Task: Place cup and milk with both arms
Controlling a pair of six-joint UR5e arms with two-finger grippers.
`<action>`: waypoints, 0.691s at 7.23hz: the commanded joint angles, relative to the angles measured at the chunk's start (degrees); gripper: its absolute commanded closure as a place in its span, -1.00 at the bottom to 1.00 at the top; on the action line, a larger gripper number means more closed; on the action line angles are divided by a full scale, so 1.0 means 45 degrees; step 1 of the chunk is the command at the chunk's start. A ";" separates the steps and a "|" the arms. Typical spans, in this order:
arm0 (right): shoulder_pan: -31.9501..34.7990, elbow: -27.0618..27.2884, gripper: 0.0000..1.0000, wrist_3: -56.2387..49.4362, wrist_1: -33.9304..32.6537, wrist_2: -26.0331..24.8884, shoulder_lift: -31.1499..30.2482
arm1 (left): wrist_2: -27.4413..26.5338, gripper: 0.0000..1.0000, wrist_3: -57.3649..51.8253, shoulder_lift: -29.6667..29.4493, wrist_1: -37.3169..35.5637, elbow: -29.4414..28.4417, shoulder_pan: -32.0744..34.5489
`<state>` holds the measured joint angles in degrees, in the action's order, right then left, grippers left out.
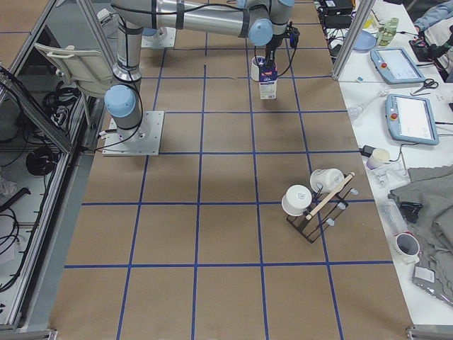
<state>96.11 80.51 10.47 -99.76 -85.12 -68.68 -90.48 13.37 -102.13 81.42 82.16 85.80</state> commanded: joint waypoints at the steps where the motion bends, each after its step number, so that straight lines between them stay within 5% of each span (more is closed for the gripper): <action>1: 0.0864 -0.0174 0.69 0.0737 -0.0195 -0.0049 0.0591 | 0.0145 -1.00 -0.1718 0.0310 -0.0008 0.0548 0.0016; 5: 0.1182 -0.0488 0.62 0.0856 -0.0058 -0.0186 0.0886 | 0.0106 -1.00 -0.2112 0.1051 0.0675 0.1173 0.0035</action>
<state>101.28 78.41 14.29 -100.27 -85.84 -64.85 -89.97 4.26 -98.87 83.61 86.28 85.85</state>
